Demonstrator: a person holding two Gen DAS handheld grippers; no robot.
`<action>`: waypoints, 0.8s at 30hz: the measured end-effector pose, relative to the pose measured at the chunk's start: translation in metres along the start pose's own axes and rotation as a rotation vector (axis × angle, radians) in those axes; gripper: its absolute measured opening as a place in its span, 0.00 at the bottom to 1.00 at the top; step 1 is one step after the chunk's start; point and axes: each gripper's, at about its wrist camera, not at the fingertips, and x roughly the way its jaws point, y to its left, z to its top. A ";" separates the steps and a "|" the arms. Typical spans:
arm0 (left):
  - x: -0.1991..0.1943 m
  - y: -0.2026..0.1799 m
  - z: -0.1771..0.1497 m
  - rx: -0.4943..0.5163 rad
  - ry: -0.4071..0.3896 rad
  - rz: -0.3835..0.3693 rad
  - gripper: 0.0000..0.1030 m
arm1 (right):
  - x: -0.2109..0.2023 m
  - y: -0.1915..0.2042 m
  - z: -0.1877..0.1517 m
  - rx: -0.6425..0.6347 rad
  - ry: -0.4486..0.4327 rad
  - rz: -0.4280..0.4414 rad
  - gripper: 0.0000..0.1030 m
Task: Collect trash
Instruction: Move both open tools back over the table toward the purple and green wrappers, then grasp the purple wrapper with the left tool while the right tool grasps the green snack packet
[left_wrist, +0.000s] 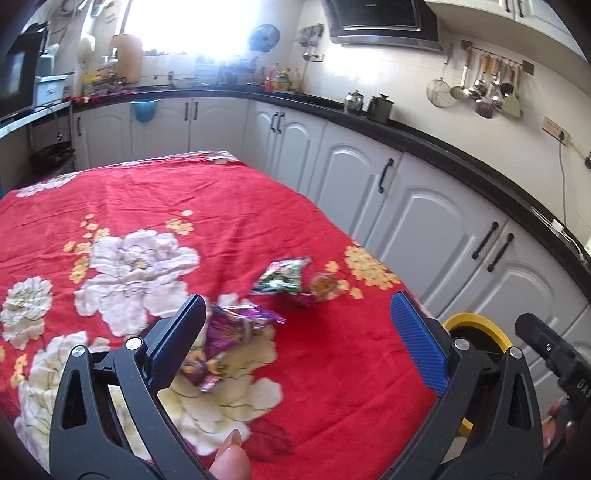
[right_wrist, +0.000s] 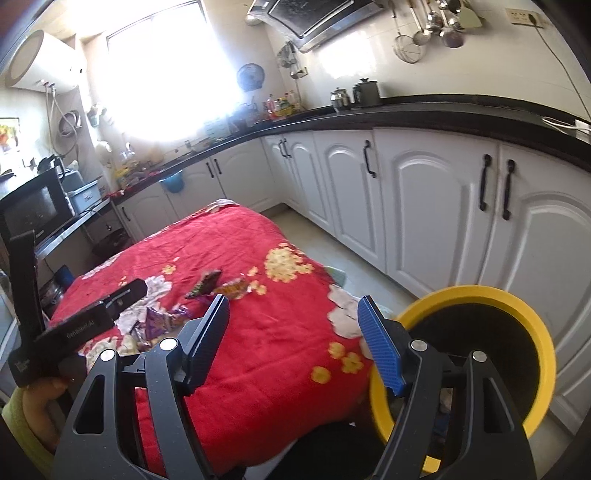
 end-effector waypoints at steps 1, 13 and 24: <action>0.001 0.004 0.001 -0.006 0.000 0.005 0.89 | 0.003 0.004 0.002 -0.004 0.001 0.006 0.67; 0.023 0.060 -0.002 -0.048 0.067 0.045 0.75 | 0.060 0.046 0.024 -0.034 0.078 0.096 0.67; 0.046 0.074 -0.009 -0.049 0.158 -0.061 0.51 | 0.134 0.079 0.033 -0.053 0.212 0.164 0.59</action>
